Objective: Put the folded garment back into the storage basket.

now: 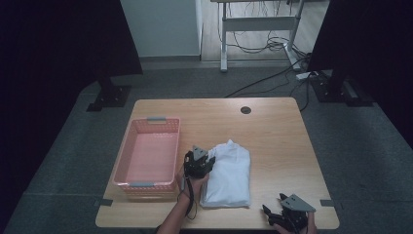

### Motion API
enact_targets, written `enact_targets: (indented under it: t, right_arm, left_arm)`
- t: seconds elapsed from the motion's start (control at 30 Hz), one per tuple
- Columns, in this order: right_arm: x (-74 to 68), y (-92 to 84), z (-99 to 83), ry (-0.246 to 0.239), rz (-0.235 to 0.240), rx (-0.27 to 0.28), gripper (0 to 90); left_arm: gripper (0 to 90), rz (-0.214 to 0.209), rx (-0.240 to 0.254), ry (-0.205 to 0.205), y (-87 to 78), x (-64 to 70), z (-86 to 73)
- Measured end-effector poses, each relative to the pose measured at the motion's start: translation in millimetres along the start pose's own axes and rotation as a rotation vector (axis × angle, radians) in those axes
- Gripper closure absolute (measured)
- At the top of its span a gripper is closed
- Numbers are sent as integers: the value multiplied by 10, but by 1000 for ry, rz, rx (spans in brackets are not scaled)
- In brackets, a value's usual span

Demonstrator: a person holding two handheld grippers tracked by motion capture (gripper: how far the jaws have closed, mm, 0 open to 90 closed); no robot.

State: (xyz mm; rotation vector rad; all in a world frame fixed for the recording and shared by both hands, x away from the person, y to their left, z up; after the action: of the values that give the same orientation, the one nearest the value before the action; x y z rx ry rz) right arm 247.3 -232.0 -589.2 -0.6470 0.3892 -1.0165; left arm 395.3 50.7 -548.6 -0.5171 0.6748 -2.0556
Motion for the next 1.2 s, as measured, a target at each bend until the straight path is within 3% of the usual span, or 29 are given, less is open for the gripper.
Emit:
enact_targets:
  t: [0.4,0.63,1.2]
  right_arm:
    - [-113,-19,81,-12,72,31,208]
    - [-212,10,145,-42,105,23,208]
    - [-348,110,259,-79,130,5,209]
  left_arm:
    - [763,-5,19,1,-97,18,-1]
    - [763,-5,26,0,-127,23,-7]
    - [762,-3,33,-13,-137,26,-48]
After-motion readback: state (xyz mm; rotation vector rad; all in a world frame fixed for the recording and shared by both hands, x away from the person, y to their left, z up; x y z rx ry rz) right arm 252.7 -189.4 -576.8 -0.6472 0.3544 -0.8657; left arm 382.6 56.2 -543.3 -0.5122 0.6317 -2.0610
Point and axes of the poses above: each handheld gripper's, and its own axes: y roughly forward along the jaws, z roughly out of its top, x roughly to its right, the point moved 4 cm from there along y, roughly forward along the jaws, and after that the axes turned 6 degrees about -x, right-handed, at the moved point
